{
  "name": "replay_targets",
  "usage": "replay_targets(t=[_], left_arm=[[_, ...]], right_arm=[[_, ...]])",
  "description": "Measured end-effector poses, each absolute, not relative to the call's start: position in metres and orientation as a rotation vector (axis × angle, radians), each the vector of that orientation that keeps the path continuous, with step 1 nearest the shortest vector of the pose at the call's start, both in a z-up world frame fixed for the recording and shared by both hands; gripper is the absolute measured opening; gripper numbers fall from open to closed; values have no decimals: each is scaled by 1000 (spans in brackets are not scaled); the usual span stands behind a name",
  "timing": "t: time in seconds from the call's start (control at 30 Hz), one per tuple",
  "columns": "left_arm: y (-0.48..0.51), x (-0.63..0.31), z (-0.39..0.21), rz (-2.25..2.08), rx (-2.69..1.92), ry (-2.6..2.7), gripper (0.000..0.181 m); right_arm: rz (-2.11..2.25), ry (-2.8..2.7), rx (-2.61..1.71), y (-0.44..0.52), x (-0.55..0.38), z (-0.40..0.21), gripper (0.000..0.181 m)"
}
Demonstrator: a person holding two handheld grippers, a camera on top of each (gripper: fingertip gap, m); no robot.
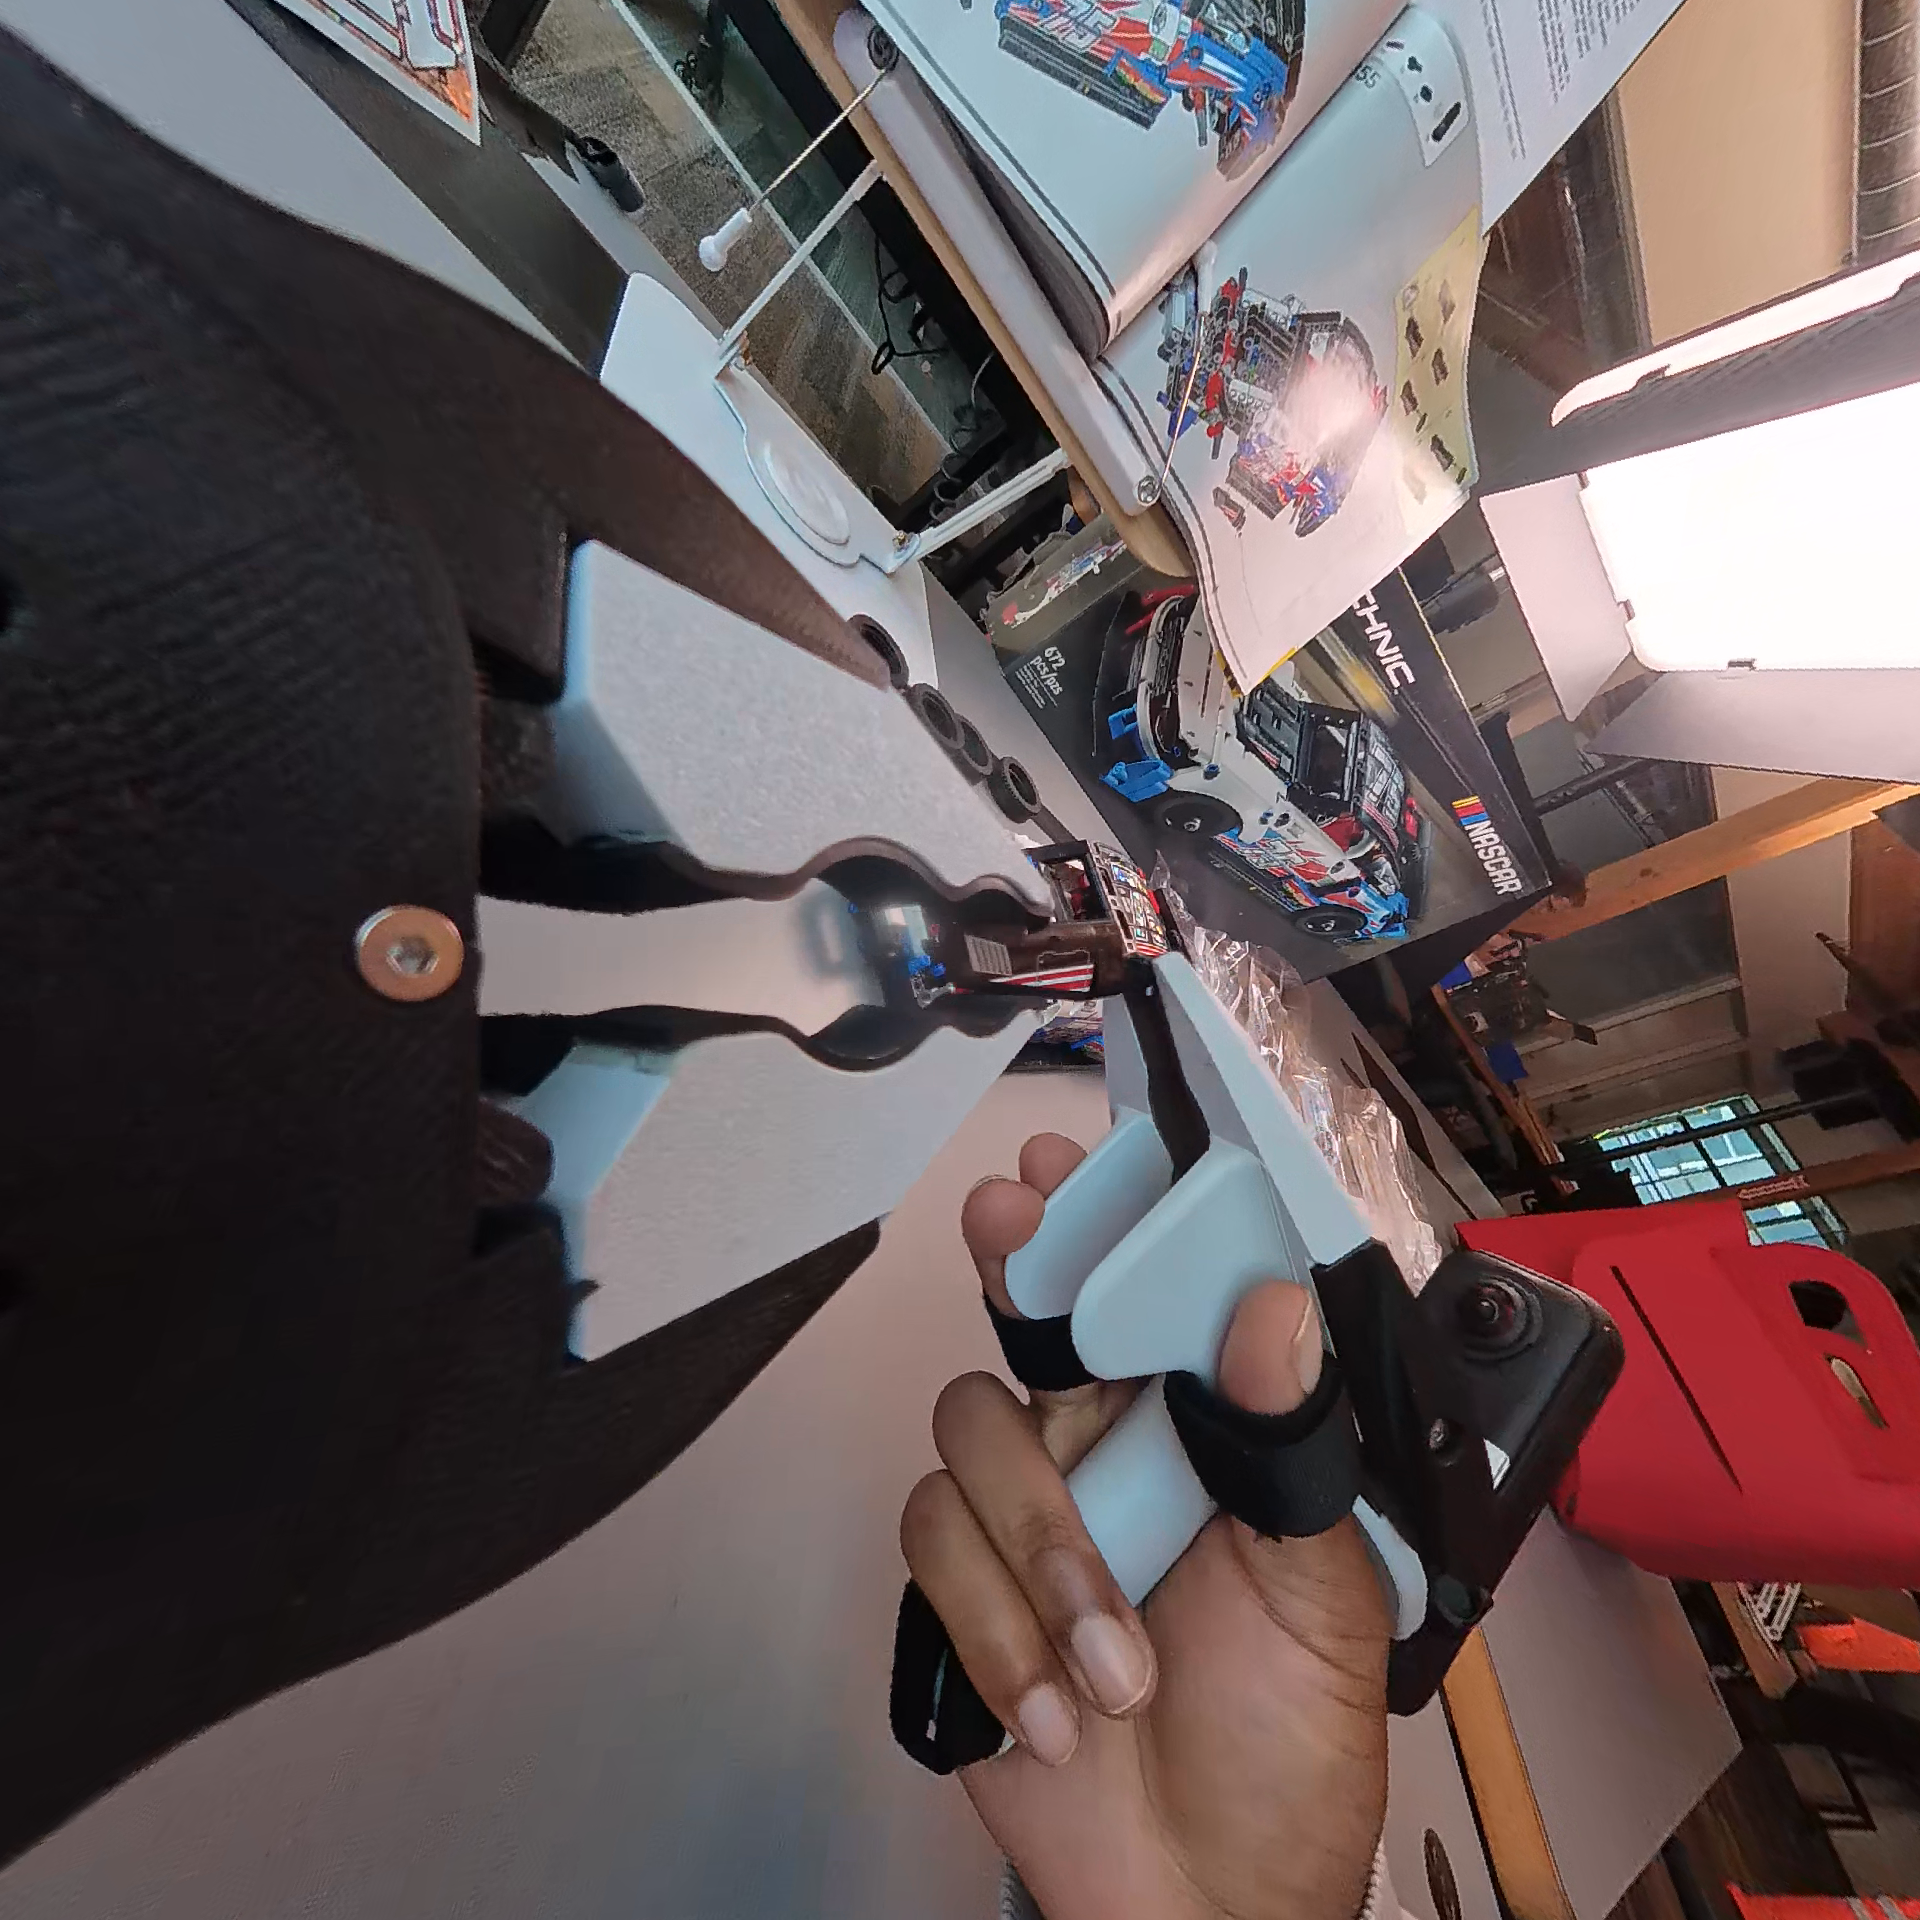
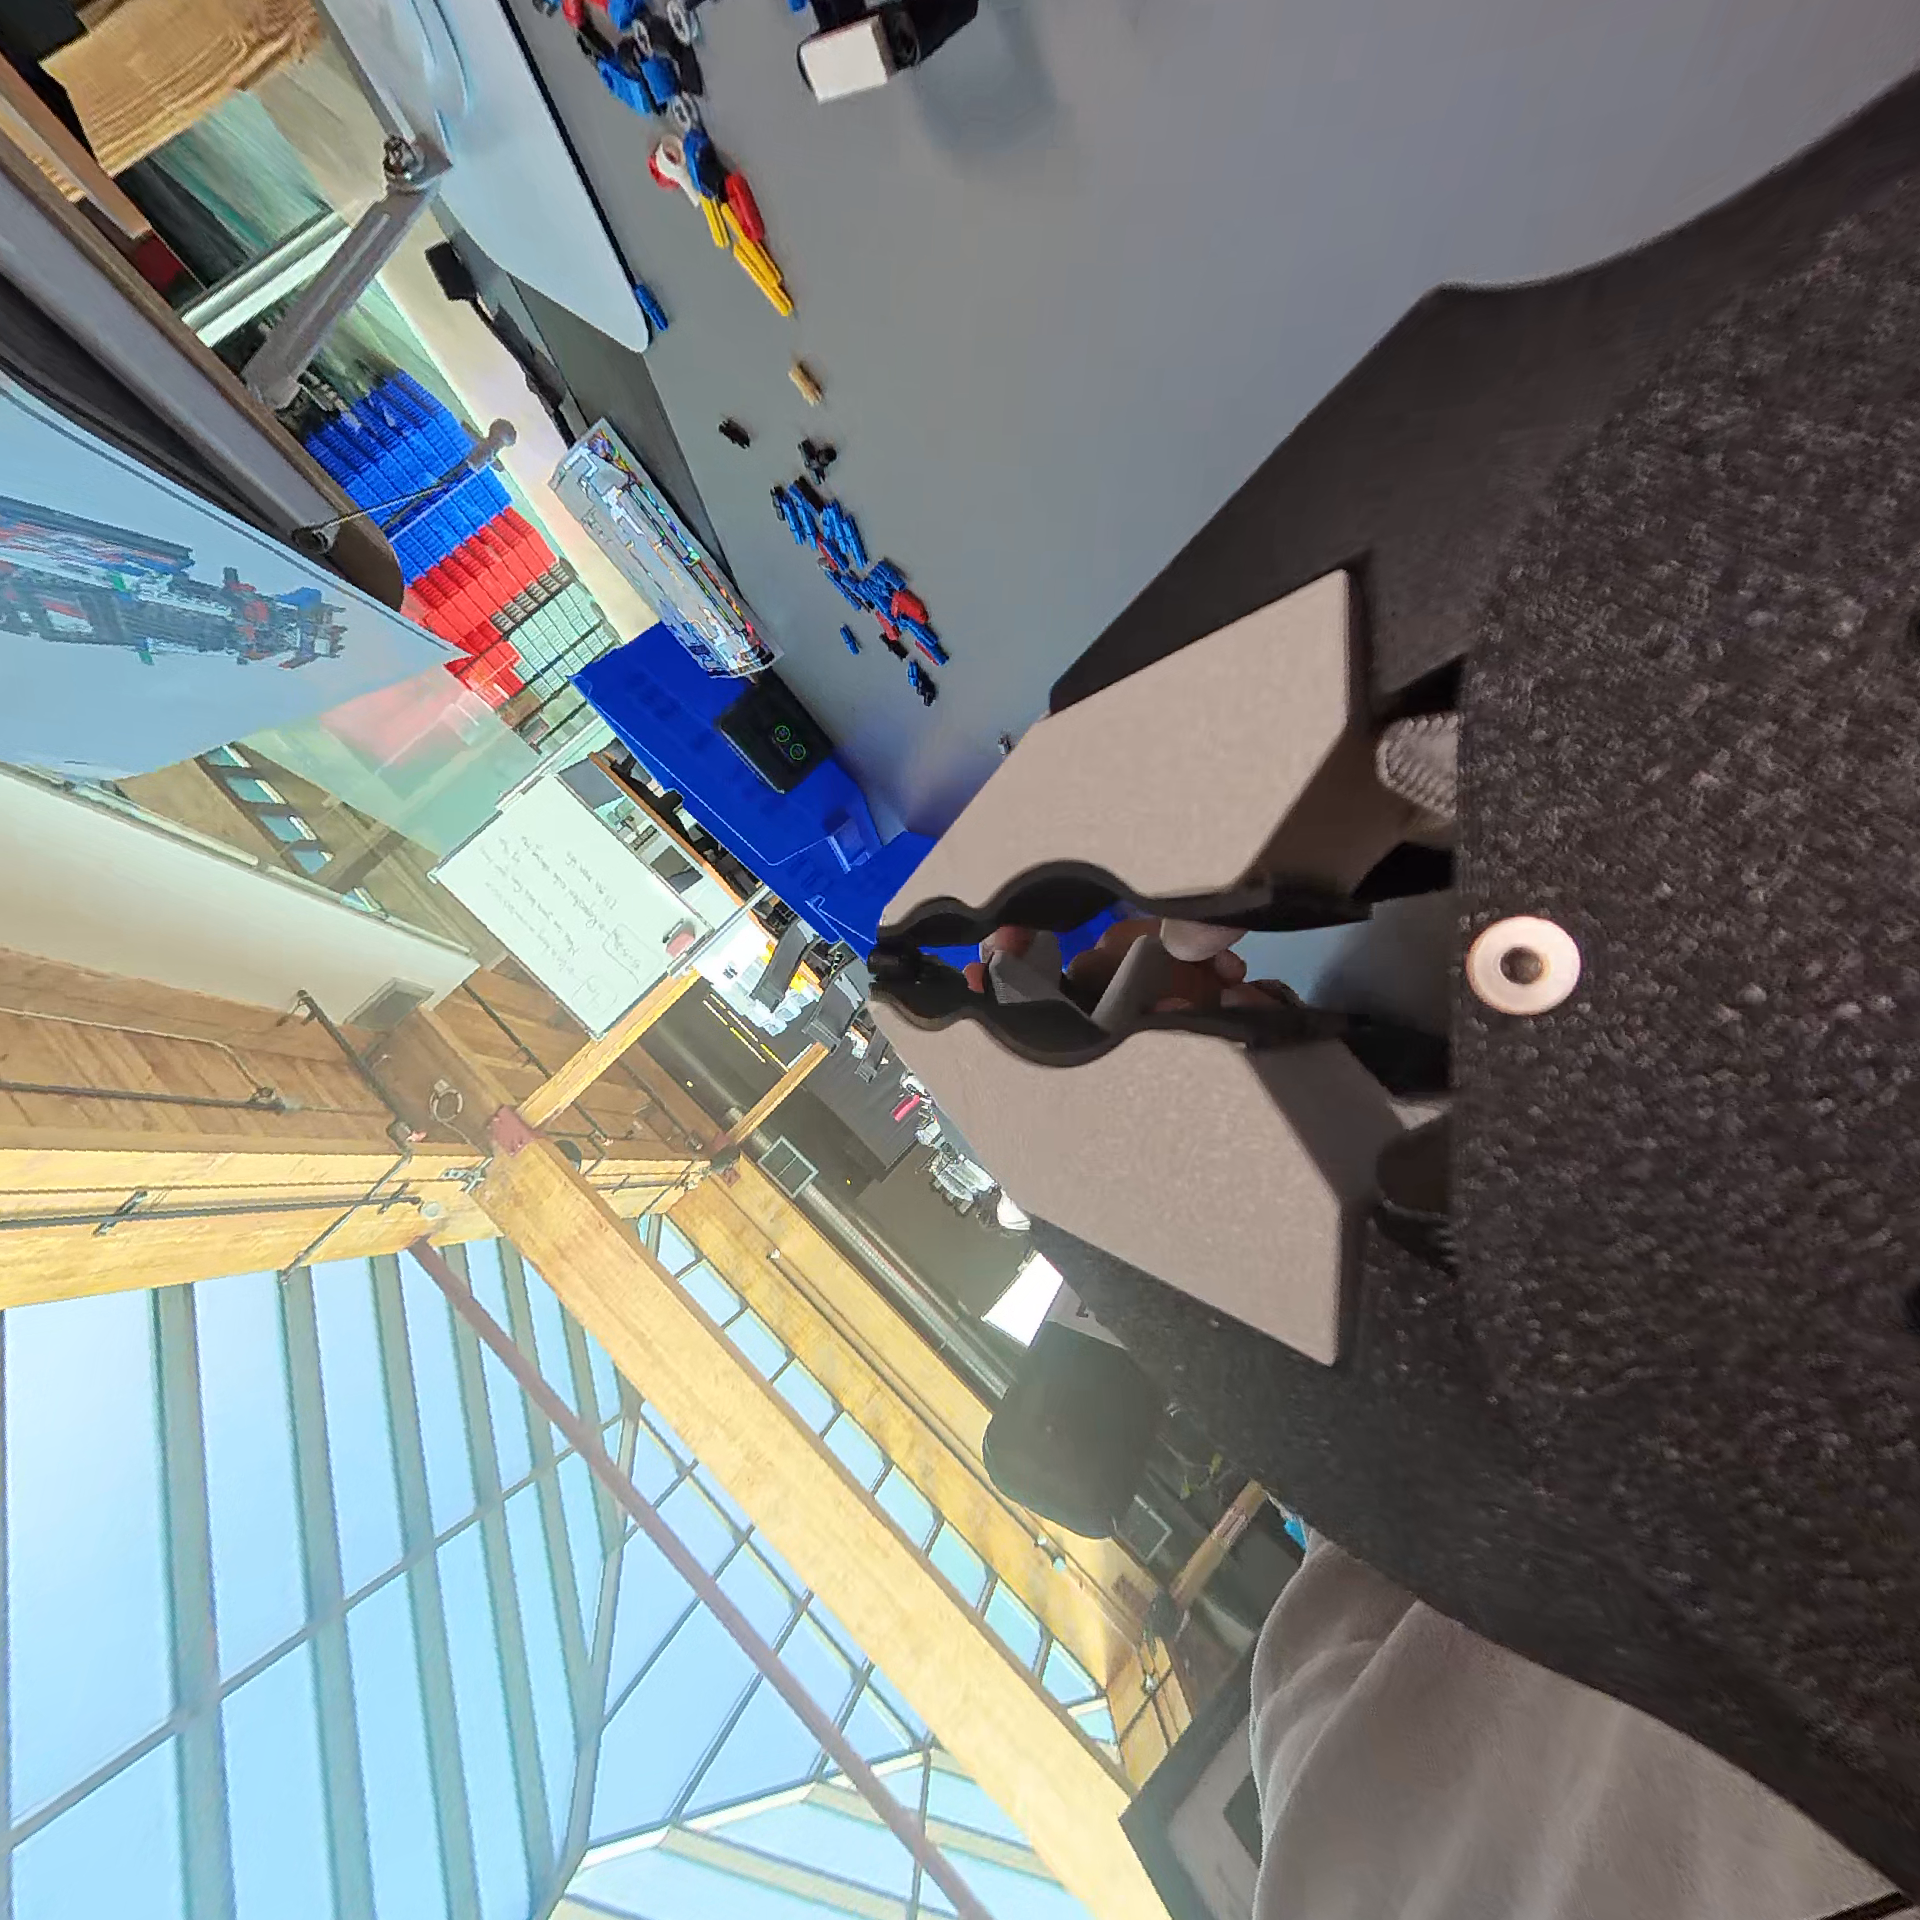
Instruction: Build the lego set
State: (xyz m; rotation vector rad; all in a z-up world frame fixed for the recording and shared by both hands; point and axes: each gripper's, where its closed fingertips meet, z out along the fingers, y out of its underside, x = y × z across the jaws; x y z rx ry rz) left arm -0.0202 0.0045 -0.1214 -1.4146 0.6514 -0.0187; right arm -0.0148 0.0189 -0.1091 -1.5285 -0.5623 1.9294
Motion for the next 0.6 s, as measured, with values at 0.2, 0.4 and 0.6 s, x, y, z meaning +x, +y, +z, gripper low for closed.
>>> replay_targets(t=[0.2, 0.4, 0.6], left_arm=[[5, -21, -123, -41, -1434, 617, 11], [8, -21, -128, -73, -1470, 583, 11], [7, -20, -130, -71, -1479, 587, 11]], right_arm=[[1978, -532, -1543, 19, -15, -110, 6], [1981, -540, -1566, 20, -16, -113, 6], [2019, -552, -1591, 19, -17, -118, 7]])
